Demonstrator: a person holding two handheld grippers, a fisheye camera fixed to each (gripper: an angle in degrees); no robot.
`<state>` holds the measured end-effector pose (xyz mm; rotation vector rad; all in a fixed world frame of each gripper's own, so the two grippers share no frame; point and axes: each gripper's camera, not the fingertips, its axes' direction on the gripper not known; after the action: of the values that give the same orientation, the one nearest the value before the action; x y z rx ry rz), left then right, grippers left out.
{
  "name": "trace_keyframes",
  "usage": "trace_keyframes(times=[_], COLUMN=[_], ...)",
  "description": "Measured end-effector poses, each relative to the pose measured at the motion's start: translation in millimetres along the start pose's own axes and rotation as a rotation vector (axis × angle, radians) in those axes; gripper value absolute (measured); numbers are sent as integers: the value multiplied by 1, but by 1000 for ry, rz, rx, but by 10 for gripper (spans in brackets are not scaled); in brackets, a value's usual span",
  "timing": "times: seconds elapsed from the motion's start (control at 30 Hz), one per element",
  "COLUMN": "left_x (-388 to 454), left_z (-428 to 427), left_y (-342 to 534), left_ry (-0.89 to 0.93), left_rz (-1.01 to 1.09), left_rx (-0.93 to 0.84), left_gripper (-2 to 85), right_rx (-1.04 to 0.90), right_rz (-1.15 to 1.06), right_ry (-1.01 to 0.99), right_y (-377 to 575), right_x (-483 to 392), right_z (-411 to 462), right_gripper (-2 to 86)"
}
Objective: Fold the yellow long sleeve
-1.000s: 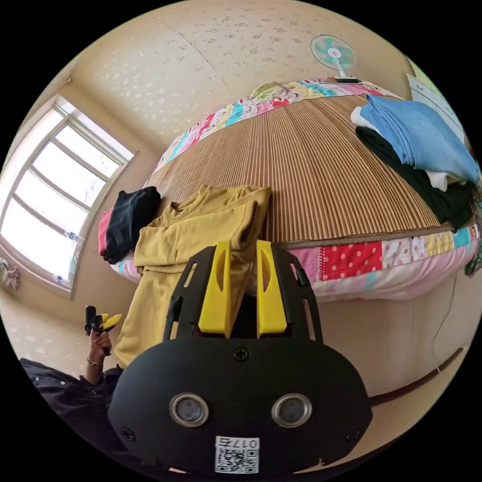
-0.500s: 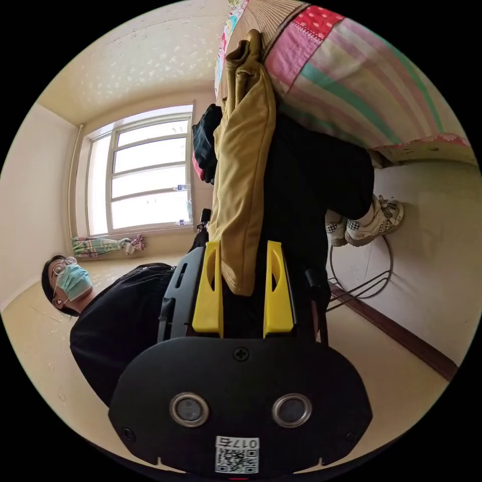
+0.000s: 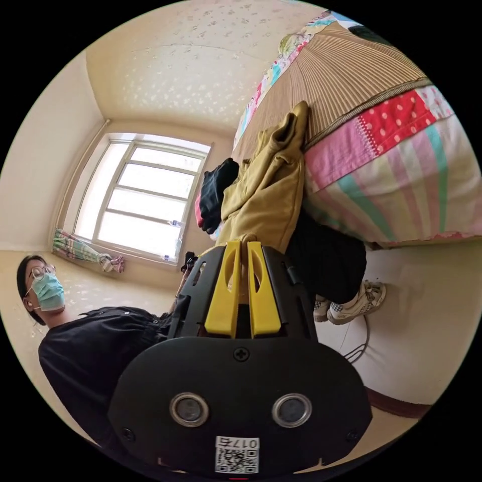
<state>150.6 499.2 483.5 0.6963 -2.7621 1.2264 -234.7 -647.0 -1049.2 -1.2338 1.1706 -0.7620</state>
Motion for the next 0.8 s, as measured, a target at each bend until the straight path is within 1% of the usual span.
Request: trace_keyframes(times=[0.07,0.1,0.13,0.2,0.27,0.37,0.5,0.6,0.67,0.73,0.8], left_x=[-16,-25,-30,-34,-38,-51,-62,-53,-47,-45,-47], left_z=[5,7,6,-1,-10,-23,-19,-8,4,17,16], left_y=[5,12,22,42,65,104,133,132,131,135,144], left_ry=[70,110,141,161,158,140,79,70,55,-19,-22], left_rz=[-19,-27,-22,6,28,35,55,115,152,185,194], left_rx=[23,33,49,83,109,124,48,6,-34,-100,-78], left_gripper=[91,114,132,138,149,164,179,158,134,87,55], right_rx=[-33,-35,-25,5,38,39,30,-9,-81,-116,-105], right_rz=[64,69,74,91,106,132,143,141,115,91,63], right_ry=[56,50,16,-66,-178,-222,-274,-318,-361,-378,-345], right_y=[-9,-8,-5,6,24,48,76,95,107,119,132], right_x=[2,1,1,3,10,17,21,22,18,14,9], right_z=[4,4,2,-4,-15,-27,-37,-40,-35,-31,-33], right_gripper=[104,106,110,115,120,126,131,134,135,136,136])
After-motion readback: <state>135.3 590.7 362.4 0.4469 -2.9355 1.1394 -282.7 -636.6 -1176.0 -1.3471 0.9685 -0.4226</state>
